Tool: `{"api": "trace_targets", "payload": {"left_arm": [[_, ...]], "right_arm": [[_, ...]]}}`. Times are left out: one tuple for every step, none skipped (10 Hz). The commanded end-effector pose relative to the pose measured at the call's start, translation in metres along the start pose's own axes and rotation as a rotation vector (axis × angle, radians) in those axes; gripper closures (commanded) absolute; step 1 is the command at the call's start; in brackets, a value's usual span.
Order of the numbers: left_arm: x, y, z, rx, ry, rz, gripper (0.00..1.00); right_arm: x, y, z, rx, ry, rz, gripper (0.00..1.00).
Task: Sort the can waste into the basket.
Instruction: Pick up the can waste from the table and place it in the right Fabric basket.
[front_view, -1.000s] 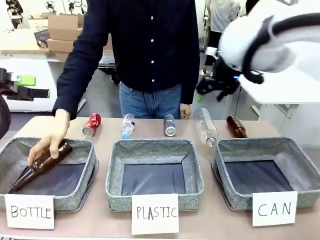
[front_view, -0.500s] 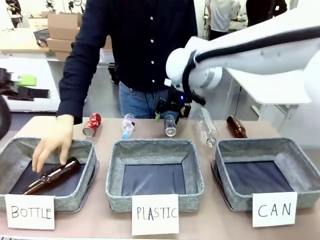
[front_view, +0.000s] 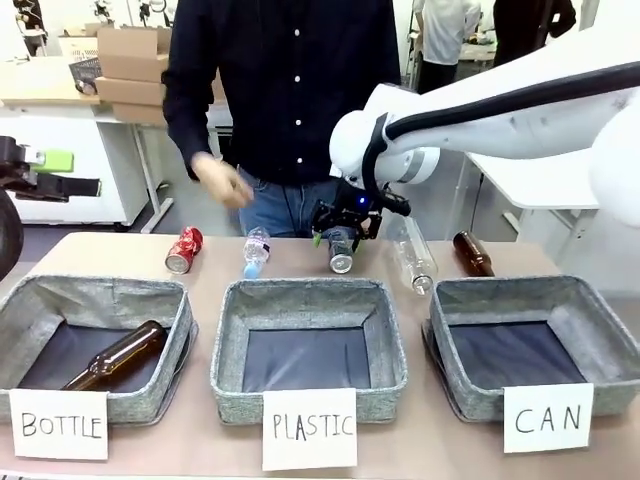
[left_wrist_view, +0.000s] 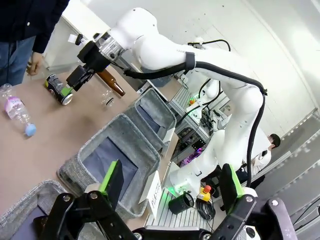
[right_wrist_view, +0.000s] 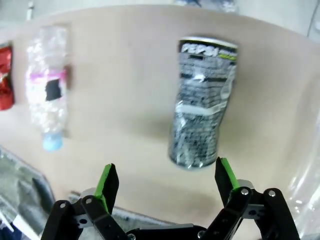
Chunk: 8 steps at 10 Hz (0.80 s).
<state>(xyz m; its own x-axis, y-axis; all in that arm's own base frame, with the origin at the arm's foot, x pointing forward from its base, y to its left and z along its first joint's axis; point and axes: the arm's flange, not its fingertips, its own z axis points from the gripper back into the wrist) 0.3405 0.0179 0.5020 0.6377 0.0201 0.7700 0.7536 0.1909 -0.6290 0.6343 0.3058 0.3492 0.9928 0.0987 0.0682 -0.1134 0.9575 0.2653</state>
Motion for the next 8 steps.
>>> {"api": "trace_targets", "payload": {"left_arm": [[0.002,-0.001,0.000,-0.018,-0.022,-0.024,0.00],[0.002,-0.001,0.000,-0.018,-0.022,-0.024,0.00],[0.002,-0.001,0.000,-0.018,-0.022,-0.024,0.00],[0.002,-0.001,0.000,-0.018,-0.022,-0.024,0.00],[0.002,-0.001,0.000,-0.018,-0.022,-0.024,0.00],[0.002,-0.001,0.000,-0.018,-0.022,-0.024,0.00],[0.002,-0.001,0.000,-0.018,-0.022,-0.024,0.00],[0.002,-0.001,0.000,-0.018,-0.022,-0.024,0.00]], "right_arm": [[0.018,0.010,-0.010,-0.110,-0.087,-0.098,0.00],[0.022,0.012,-0.014,-0.147,-0.112,-0.121,0.00],[0.029,0.016,-0.025,-0.120,-0.091,-0.098,0.00],[0.036,0.015,-0.034,-0.163,-0.124,-0.141,0.00],[0.039,0.014,-0.039,-0.180,-0.118,-0.151,0.00],[0.039,0.013,-0.040,-0.183,-0.116,-0.150,0.00],[0.038,0.013,-0.042,-0.217,-0.123,-0.167,0.00],[0.037,0.014,-0.043,-0.219,-0.110,-0.155,0.18]]}}
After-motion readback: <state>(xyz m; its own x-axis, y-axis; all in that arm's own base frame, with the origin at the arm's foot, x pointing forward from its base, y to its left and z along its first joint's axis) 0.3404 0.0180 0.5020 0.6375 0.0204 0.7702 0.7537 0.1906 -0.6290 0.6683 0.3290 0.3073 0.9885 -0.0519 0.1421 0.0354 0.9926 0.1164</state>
